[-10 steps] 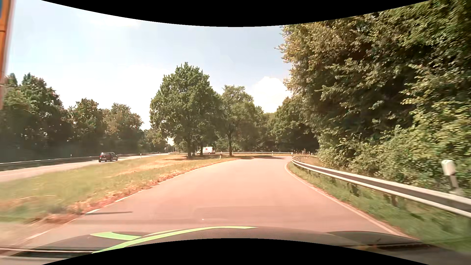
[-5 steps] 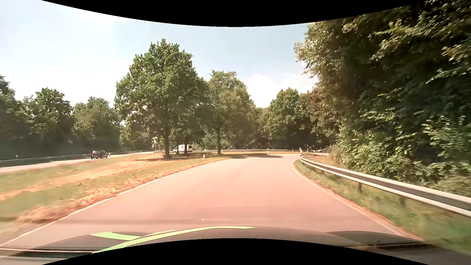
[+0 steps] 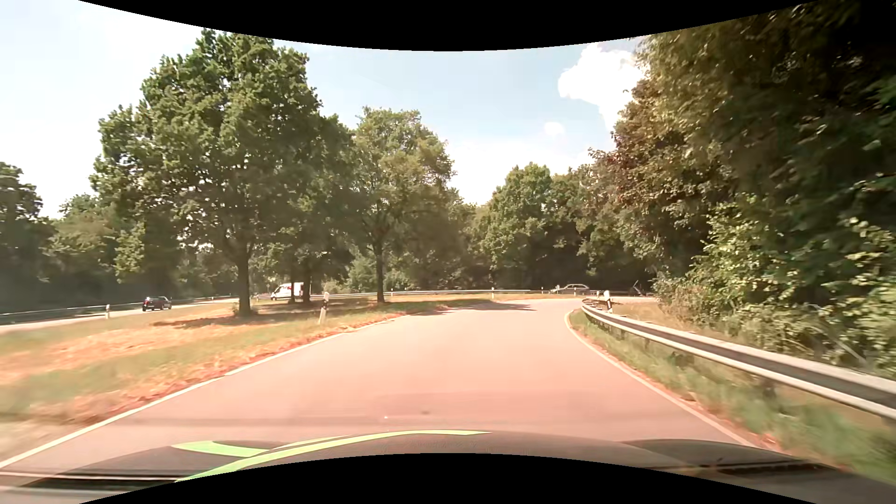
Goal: Follow the waypoints while adhering to traffic rules and regulations
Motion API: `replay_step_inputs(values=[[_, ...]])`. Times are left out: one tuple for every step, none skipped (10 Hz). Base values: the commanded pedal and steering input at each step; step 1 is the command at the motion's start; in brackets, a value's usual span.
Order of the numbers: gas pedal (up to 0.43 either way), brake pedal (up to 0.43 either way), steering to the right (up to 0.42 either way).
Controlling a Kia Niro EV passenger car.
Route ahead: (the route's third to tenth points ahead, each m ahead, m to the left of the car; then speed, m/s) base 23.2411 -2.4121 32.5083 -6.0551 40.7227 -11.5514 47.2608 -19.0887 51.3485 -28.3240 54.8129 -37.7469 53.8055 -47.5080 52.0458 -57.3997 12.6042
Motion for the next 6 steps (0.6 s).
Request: replay_step_inputs(values=[[0.0, 0.0, 0.057], [0.0, 0.0, 0.059], [0.0, 0.0, 0.059], [0.0, 0.006, 0.06], [0.0, 0.024, 0.06], [0.0, 0.043, 0.064]])
